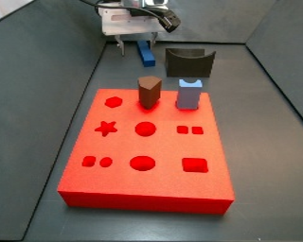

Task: Pick up the rectangle object. Move up. Place the rectangle object on the fixture. Regrasp the rectangle object. Move to above the board. Insert the rectangle object.
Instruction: Pick up the rectangle object.

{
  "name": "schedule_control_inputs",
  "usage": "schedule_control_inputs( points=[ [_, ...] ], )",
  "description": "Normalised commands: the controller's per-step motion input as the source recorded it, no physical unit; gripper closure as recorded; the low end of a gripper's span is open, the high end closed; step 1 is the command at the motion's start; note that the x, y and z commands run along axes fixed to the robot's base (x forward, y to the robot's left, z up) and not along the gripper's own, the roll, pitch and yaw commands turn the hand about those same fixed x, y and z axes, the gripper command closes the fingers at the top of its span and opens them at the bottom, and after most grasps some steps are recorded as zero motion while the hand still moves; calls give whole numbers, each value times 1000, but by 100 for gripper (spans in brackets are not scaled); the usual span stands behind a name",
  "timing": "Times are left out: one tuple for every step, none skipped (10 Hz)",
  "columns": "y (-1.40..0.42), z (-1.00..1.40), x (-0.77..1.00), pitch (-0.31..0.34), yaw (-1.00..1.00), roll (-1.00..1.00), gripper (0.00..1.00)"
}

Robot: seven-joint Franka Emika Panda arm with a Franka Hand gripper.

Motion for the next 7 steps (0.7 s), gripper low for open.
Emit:
schedule_control_inputs(
  points=[
    [0,0,0,0,0,0,100],
    [0,0,0,0,0,0,100],
    [0,0,0,0,0,0,100],
    [0,0,0,0,0,0,100],
    [0,0,0,0,0,0,100],
    [0,0,0,0,0,0,100],
    [0,0,0,0,0,0,100]
  ],
)
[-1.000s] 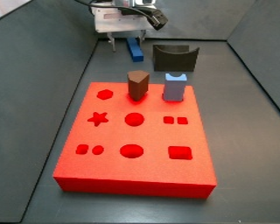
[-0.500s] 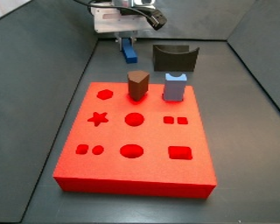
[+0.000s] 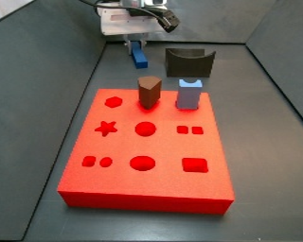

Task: Pick up the rectangle object. Move up. Place the rectangle object on the fixture. Regrasp the rectangle object. Move to above the board. Insert the rectangle object.
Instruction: Pick up the rectangle object, then move up, then place the rectangle object on the fixture.

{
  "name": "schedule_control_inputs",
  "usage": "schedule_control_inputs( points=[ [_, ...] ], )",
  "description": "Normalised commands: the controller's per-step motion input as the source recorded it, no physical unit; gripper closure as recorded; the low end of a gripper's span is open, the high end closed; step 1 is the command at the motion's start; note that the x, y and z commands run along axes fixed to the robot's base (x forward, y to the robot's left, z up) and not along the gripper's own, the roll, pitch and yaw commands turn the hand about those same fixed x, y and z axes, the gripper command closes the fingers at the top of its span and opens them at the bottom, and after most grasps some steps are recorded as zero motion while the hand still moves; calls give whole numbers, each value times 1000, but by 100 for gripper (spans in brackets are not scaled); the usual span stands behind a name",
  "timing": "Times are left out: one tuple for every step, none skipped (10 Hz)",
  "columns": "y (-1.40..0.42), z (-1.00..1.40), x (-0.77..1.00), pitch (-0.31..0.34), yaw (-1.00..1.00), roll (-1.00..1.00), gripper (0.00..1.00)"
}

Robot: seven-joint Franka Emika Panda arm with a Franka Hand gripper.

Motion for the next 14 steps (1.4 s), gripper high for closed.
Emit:
schedule_control_inputs(
  points=[
    [0,0,0,0,0,0,100],
    [0,0,0,0,0,0,100],
    [0,0,0,0,0,0,100],
    [0,0,0,0,0,0,100],
    [0,833,0,0,0,0,100],
    [-16,835,7,-3,-5,-4,100],
    [-13,717,-21,34,-10,7,100],
    [-9,645,-17,51,-14,16,100],
    [-4,488,-12,82,-20,40,100],
    [-5,408,-14,99,-23,51,100],
    [-2,258,-12,121,-20,75,100],
    [0,1000,0,0,0,0,100],
    [-3,1000,-2,12,8,9,100],
    [0,1000,-8,35,4,28,100]
  ],
)
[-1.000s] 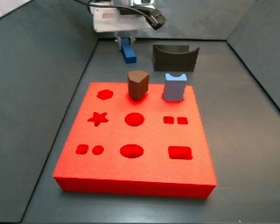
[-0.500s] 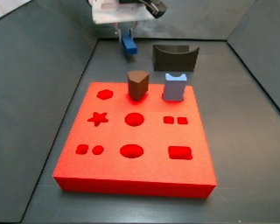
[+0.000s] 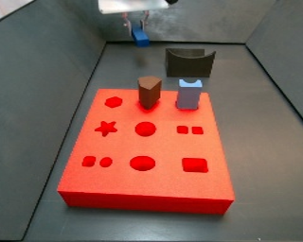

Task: Pick up the rectangle object. Move up. Place the rectangle object on the fixture. Regrasp the rectangle object. Move to above the board. Insert the rectangle object.
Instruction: Place the rectangle object on the fixture.

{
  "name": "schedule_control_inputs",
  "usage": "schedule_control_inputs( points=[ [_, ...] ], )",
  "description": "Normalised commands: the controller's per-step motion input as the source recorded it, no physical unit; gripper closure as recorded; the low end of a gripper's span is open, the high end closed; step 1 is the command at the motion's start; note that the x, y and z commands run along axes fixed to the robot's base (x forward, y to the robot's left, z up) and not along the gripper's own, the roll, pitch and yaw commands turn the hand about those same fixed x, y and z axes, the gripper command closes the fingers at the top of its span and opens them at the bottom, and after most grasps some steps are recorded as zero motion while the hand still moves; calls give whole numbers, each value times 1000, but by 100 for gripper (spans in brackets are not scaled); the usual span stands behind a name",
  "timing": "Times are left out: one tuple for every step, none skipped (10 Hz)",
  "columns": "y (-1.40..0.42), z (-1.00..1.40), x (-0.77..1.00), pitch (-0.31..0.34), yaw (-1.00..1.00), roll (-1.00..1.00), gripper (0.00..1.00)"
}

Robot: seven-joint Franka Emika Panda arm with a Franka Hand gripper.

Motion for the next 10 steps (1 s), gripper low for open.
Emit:
schedule_control_inputs(
  points=[
    [-2,1000,-14,60,-3,45,100],
    [-5,1000,-17,77,-5,65,100],
    [-6,1000,-20,96,0,80,100],
    [-8,1000,-22,120,7,99,100],
    [-9,1000,-22,133,14,109,100],
    [-14,1000,-26,141,22,118,100],
    [-14,1000,-27,129,22,110,100],
    [-12,1000,-30,124,20,105,100],
    [-13,963,-29,111,18,94,100],
    [-10,812,-25,106,16,89,100]
  ],
)
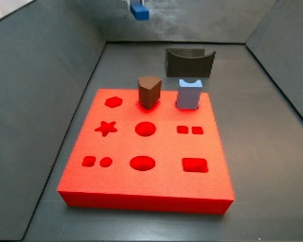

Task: Pick up the rectangle object. Move up. Place the rectangle object on the fixture. Regrasp the rectangle object. Move to above the board. Insert the rectangle object.
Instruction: Place the rectangle object on the fixture.

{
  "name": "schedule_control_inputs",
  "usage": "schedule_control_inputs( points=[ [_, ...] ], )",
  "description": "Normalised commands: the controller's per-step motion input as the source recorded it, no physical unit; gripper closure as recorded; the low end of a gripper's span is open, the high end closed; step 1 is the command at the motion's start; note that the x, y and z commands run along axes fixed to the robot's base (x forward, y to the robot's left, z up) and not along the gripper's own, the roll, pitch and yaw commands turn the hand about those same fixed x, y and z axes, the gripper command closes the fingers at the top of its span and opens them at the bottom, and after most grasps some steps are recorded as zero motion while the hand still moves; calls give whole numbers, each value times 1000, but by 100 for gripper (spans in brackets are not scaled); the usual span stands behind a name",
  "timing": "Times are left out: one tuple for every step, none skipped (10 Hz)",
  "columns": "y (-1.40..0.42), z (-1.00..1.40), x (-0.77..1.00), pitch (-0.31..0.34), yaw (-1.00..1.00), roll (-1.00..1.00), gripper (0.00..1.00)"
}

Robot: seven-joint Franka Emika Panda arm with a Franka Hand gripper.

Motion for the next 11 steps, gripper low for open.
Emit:
schedule_control_inputs(
  points=[
    [-6,694,-22,108,15,91,100],
    [-5,614,-18,111,18,95,100],
    [-3,451,-12,114,19,90,100],
    [2,289,-7,119,18,84,100],
    [-692,262,1000,62,-739,319,100],
    [-691,226,1000,71,-730,315,100],
    [-629,185,1000,90,-493,266,100],
    [-559,179,1000,90,-309,214,100],
    [-489,158,1000,116,-136,157,100],
    [-457,146,1000,133,-87,144,100],
    [-367,125,1000,166,-12,137,100]
  ],
)
